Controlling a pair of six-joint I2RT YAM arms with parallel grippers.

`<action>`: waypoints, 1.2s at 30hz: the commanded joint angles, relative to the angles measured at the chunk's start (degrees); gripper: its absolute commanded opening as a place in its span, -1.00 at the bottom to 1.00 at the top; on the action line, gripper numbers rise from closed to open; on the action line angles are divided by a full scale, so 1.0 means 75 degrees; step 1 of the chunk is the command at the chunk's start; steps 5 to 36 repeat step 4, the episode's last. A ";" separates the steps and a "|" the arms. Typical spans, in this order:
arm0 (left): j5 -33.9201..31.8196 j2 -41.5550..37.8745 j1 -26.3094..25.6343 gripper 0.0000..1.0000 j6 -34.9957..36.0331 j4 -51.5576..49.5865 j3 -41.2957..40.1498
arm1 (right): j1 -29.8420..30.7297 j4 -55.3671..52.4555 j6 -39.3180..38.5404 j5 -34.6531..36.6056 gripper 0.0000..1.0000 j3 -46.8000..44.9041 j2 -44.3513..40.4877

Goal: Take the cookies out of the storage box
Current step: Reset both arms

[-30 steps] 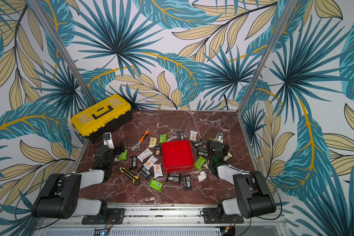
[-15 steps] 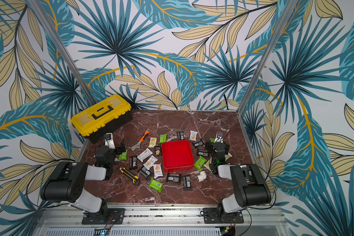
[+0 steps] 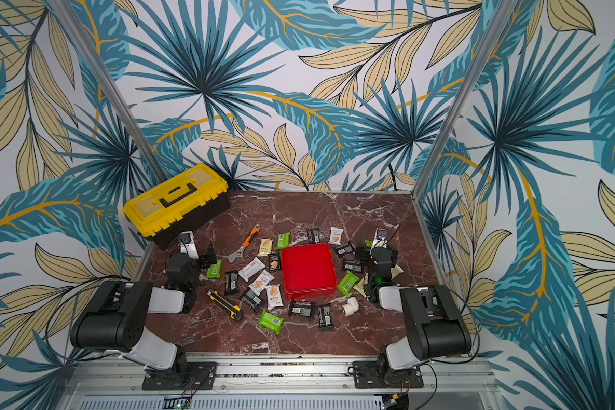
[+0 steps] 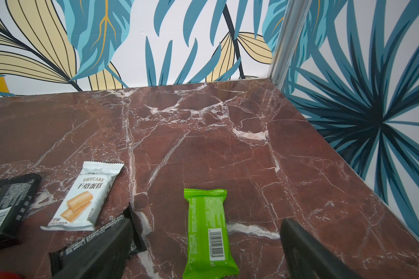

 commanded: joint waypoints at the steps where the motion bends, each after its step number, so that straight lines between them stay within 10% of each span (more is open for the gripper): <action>1: -0.0073 0.0007 0.0069 1.00 -0.0050 0.0060 0.0161 | -0.0036 0.0027 0.0032 -0.0088 0.99 -0.0006 0.0033; 36: -0.0079 0.0018 0.0069 1.00 -0.0053 0.0060 0.0161 | -0.0035 0.0121 -0.0010 -0.0103 0.99 -0.0075 -0.0008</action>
